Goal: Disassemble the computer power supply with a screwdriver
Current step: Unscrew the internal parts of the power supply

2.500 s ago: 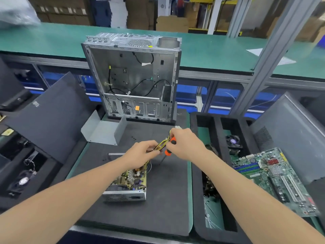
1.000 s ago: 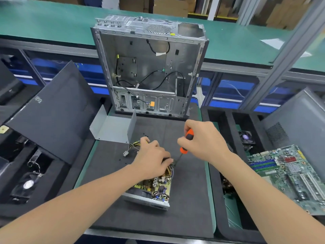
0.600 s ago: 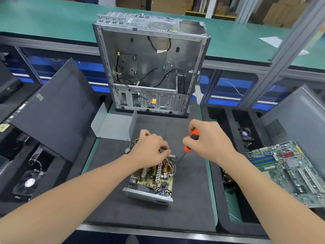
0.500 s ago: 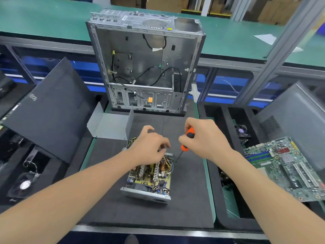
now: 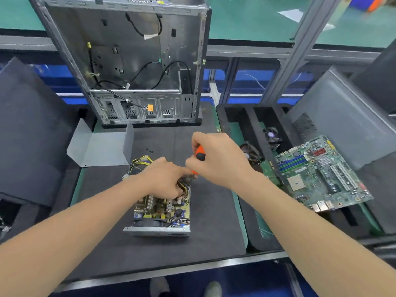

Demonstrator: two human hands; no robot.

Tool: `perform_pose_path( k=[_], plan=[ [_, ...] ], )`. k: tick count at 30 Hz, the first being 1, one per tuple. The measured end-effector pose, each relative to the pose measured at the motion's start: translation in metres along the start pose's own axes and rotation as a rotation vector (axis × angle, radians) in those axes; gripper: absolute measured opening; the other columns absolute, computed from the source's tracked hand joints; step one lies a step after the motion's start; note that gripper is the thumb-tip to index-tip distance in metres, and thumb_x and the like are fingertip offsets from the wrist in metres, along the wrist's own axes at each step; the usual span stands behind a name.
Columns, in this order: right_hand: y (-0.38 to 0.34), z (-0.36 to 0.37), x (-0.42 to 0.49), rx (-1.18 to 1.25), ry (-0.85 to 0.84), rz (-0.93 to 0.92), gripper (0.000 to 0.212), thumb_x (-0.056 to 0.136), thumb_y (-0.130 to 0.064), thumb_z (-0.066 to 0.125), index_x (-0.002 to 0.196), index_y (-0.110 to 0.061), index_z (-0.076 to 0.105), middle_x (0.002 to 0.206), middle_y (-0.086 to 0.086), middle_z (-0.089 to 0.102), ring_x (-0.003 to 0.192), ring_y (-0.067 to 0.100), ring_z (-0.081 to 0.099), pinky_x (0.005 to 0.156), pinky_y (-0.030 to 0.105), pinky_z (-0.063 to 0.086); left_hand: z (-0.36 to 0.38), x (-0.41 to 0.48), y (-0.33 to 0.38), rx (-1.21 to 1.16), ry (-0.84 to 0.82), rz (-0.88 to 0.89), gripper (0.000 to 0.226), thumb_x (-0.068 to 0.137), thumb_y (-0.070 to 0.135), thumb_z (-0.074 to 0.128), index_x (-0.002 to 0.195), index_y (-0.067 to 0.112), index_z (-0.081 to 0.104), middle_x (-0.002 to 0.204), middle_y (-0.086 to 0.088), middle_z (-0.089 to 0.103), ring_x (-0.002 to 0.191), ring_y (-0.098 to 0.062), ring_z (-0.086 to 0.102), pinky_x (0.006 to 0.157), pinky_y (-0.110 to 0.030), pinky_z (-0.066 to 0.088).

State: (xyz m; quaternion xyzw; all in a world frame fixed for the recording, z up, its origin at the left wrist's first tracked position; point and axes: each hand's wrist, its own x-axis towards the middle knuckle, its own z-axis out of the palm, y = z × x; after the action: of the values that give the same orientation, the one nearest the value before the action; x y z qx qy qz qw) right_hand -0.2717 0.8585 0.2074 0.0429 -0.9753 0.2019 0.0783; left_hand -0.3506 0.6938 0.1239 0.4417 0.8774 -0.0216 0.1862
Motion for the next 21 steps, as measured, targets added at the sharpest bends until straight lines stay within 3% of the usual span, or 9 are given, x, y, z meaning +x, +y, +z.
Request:
perform_pose_path(
  k=[3, 4, 6, 8, 11, 16, 18, 21],
  plan=[
    [-0.002, 0.003, 0.001, -0.01, -0.012, -0.009, 0.018, 0.079, -0.031, 0.063, 0.082, -0.018, 0.051, 0.069, -0.004, 0.051, 0.071, 0.025, 0.054, 0.053, 0.031, 0.036, 0.002, 0.002, -0.002, -0.093, 0.037, -0.03, 0.009, 0.1, 0.041, 0.049, 0.096, 0.042, 0.057, 0.063, 0.007, 0.054, 0.075, -0.026, 0.051, 0.087, -0.036, 0.034],
    [-0.002, 0.004, 0.001, -0.008, -0.016, -0.01, 0.018, 0.08, -0.03, 0.063, 0.082, -0.018, 0.05, 0.069, -0.004, 0.051, 0.071, 0.025, 0.054, 0.053, 0.031, 0.035, 0.004, 0.003, -0.001, -0.083, 0.076, -0.048, 0.02, 0.102, 0.041, 0.046, 0.083, 0.041, 0.047, 0.063, 0.005, 0.056, 0.074, -0.027, 0.052, 0.088, -0.037, 0.035],
    [-0.002, 0.007, 0.002, -0.005, -0.023, -0.008, 0.018, 0.08, -0.03, 0.063, 0.083, -0.018, 0.05, 0.069, -0.005, 0.05, 0.071, 0.025, 0.053, 0.053, 0.031, 0.034, 0.008, 0.003, 0.0, -0.044, 0.119, -0.061, 0.032, 0.102, 0.036, 0.043, 0.073, 0.042, 0.029, 0.074, -0.001, 0.066, 0.079, -0.029, 0.059, 0.094, -0.039, 0.037],
    [-0.002, 0.009, 0.003, -0.013, -0.034, -0.011, 0.019, 0.081, -0.03, 0.064, 0.083, -0.018, 0.049, 0.07, -0.005, 0.051, 0.071, 0.025, 0.053, 0.054, 0.031, 0.035, 0.012, 0.004, 0.002, -0.045, 0.163, -0.071, 0.038, 0.096, 0.031, 0.046, 0.066, 0.042, 0.027, 0.07, 0.003, 0.061, 0.077, -0.025, 0.056, 0.093, -0.041, 0.035],
    [0.0, 0.009, 0.007, -0.019, -0.043, 0.001, 0.019, 0.082, -0.031, 0.064, 0.083, -0.018, 0.05, 0.07, -0.004, 0.051, 0.072, 0.026, 0.055, 0.055, 0.031, 0.037, 0.01, 0.006, 0.004, -0.05, 0.168, -0.053, 0.041, 0.09, 0.028, 0.05, 0.063, 0.045, 0.025, 0.067, 0.009, 0.049, 0.077, -0.02, 0.051, 0.092, -0.043, 0.033],
    [-0.001, 0.01, 0.013, -0.002, -0.073, 0.021, 0.021, 0.081, -0.034, 0.065, 0.082, -0.018, 0.05, 0.068, -0.006, 0.05, 0.073, 0.027, 0.056, 0.053, 0.029, 0.03, 0.01, 0.006, -0.001, -0.117, 0.082, -0.074, 0.02, 0.093, 0.042, 0.039, 0.076, 0.049, 0.048, 0.09, 0.007, 0.065, 0.09, -0.014, 0.053, 0.097, -0.04, 0.028],
    [-0.002, 0.01, 0.015, -0.003, -0.087, 0.025, 0.02, 0.081, -0.032, 0.065, 0.083, -0.018, 0.052, 0.071, -0.004, 0.054, 0.074, 0.028, 0.057, 0.053, 0.029, 0.031, 0.013, 0.007, -0.001, -0.105, 0.101, -0.113, 0.027, 0.097, 0.058, 0.036, 0.085, 0.041, 0.053, 0.085, 0.007, 0.067, 0.089, -0.015, 0.055, 0.098, -0.042, 0.029],
    [-0.004, 0.009, 0.018, -0.001, -0.097, 0.037, 0.018, 0.078, -0.03, 0.066, 0.083, -0.018, 0.054, 0.074, -0.001, 0.058, 0.075, 0.029, 0.057, 0.052, 0.029, 0.031, 0.023, 0.007, 0.007, 0.006, 0.195, -0.224, 0.044, 0.093, 0.069, 0.044, 0.068, 0.033, 0.047, 0.071, 0.01, 0.059, 0.087, -0.018, 0.053, 0.094, -0.043, 0.032]
  ],
)
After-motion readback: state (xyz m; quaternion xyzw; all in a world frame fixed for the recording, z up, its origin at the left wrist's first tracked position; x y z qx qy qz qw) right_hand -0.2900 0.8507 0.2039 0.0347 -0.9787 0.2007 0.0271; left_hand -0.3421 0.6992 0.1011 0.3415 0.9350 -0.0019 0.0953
